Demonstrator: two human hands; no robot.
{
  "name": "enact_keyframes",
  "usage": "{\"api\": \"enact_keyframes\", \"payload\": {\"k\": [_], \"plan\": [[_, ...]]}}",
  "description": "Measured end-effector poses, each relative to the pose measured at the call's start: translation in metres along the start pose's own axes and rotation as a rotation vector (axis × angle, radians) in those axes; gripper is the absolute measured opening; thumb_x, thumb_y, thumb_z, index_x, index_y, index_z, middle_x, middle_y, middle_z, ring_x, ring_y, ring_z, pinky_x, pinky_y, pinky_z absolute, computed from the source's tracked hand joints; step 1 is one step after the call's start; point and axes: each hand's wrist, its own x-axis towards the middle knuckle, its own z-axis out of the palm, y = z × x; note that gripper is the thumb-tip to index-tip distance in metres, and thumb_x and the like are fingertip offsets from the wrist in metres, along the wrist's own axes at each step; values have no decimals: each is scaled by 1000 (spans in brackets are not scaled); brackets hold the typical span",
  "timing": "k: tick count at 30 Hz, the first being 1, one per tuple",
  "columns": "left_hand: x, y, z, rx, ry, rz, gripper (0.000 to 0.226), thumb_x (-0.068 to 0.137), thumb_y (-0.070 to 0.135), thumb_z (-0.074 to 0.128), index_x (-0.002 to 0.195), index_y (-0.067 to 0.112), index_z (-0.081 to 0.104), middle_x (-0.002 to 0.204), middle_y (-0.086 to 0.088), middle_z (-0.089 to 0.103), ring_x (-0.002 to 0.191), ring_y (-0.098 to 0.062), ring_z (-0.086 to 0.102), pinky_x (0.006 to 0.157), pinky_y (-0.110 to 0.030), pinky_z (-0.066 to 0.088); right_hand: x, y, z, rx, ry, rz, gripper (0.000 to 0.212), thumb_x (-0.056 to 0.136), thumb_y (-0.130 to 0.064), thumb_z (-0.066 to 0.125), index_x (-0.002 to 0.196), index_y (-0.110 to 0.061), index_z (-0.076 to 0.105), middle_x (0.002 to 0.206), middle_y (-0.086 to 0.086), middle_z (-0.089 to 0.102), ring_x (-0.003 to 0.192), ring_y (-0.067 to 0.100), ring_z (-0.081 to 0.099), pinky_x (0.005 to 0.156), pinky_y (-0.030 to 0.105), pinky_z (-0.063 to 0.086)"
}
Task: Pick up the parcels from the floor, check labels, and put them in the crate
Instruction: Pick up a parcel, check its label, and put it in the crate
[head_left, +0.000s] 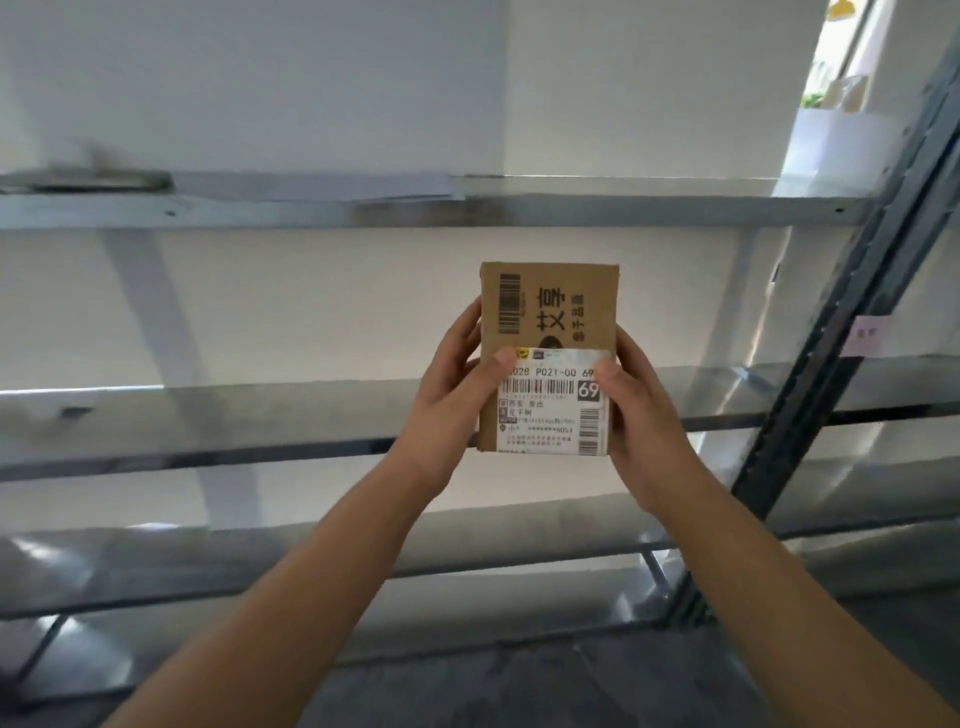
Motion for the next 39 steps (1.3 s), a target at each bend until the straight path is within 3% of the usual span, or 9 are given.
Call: {"api": "enact_keyframes", "payload": {"k": [5, 14, 20, 23, 27, 34, 39], "plan": [[-29, 18, -78, 50, 166, 53, 44, 99, 28, 41, 143, 29, 33, 122, -3, 63, 101, -19, 67, 72, -30, 57, 12, 7, 90, 25, -183, 35, 63, 75, -49, 55, 135, -42, 39, 118, -10, 64, 107, 20, 64, 80, 46, 57], [-113, 64, -237, 171, 431, 117, 43, 99, 30, 38, 141, 24, 36, 111, -6, 65, 96, -19, 69, 70, -26, 56, 4, 25, 286, 117, -470, 71, 55, 80, -48, 50, 133, -45, 39, 123, -8, 63, 110, 20, 63, 86, 54, 54], [-182, 90, -333, 186, 584, 126, 42, 100, 28, 37, 142, 24, 36, 106, -4, 67, 90, -18, 69, 69, -25, 55, -26, 37, 413, 168, -641, 58, 66, 77, -55, 53, 139, -36, 38, 124, -4, 63, 111, 20, 63, 90, 51, 53], [-219, 102, -377, 196, 656, 136, 41, 100, 27, 38, 141, 24, 38, 101, -2, 68, 86, -17, 69, 67, -25, 55, -45, 46, 471, 202, -724, 80, 57, 85, -49, 49, 139, -34, 39, 123, 0, 64, 112, 22, 62, 92, 53, 51], [-268, 110, -423, 175, 744, 135, 38, 99, 24, 37, 137, 24, 42, 96, -1, 69, 81, -14, 69, 63, -22, 54, -75, 59, 536, 203, -805, 115, 56, 83, -52, 50, 137, -37, 41, 122, -3, 64, 113, 23, 61, 92, 53, 50], [-330, 112, -482, 156, 920, 125, 44, 100, 27, 38, 143, 30, 34, 104, -1, 68, 91, -17, 68, 70, -26, 55, -102, 72, 625, 242, -994, 159, 55, 85, -42, 45, 138, -27, 42, 114, 1, 68, 104, 21, 66, 87, 48, 55], [-357, 120, -523, 187, 1083, 139, 44, 99, 30, 40, 142, 29, 36, 101, 4, 70, 91, -14, 68, 72, -26, 55, -112, 85, 693, 270, -1142, 188, 52, 85, -43, 45, 134, -25, 45, 116, 5, 67, 105, 23, 66, 90, 53, 52]]}}
